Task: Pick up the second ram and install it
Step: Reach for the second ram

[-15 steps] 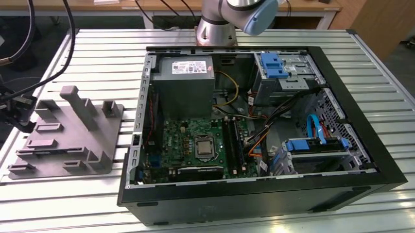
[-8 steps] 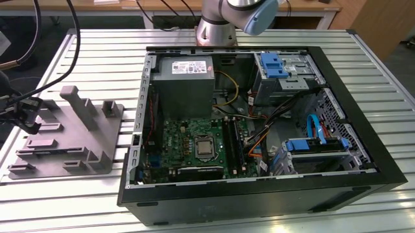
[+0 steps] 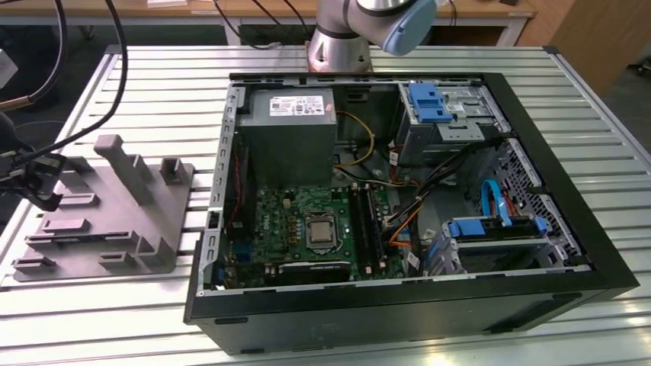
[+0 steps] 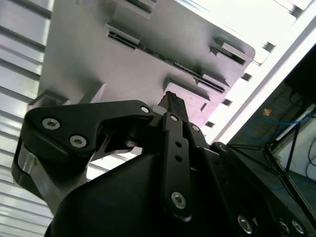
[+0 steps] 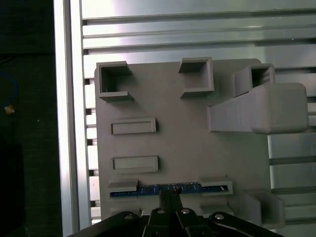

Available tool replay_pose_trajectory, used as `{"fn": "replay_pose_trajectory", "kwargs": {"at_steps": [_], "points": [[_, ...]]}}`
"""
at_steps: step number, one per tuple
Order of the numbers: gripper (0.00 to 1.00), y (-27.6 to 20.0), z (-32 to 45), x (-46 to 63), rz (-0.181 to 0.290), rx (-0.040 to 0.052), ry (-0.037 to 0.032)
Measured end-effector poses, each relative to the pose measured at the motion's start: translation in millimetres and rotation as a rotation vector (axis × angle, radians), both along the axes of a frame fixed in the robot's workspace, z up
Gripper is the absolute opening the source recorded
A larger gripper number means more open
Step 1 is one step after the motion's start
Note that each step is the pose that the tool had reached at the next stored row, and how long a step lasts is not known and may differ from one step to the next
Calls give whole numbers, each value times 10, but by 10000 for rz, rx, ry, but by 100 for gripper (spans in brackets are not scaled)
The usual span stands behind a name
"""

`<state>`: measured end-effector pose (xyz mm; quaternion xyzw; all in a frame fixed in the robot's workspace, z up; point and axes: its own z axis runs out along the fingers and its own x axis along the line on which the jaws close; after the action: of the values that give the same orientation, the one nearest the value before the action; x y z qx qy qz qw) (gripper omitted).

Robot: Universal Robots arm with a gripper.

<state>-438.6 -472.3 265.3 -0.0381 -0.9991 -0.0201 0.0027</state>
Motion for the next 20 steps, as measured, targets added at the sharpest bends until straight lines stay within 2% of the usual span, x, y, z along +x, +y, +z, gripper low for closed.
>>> {"fn": "replay_pose_trajectory", "kwargs": {"at_steps": [1, 2, 10, 13, 20], "points": [[10, 0, -2, 4, -1, -5, 165], [10, 0, -4, 6, 0, -6, 248], [10, -1, -6, 6, -1, -8, 253], [10, -15, -19, 7, 0, -8, 253], [10, -45, -132, 6, -1, -9, 252]]}}
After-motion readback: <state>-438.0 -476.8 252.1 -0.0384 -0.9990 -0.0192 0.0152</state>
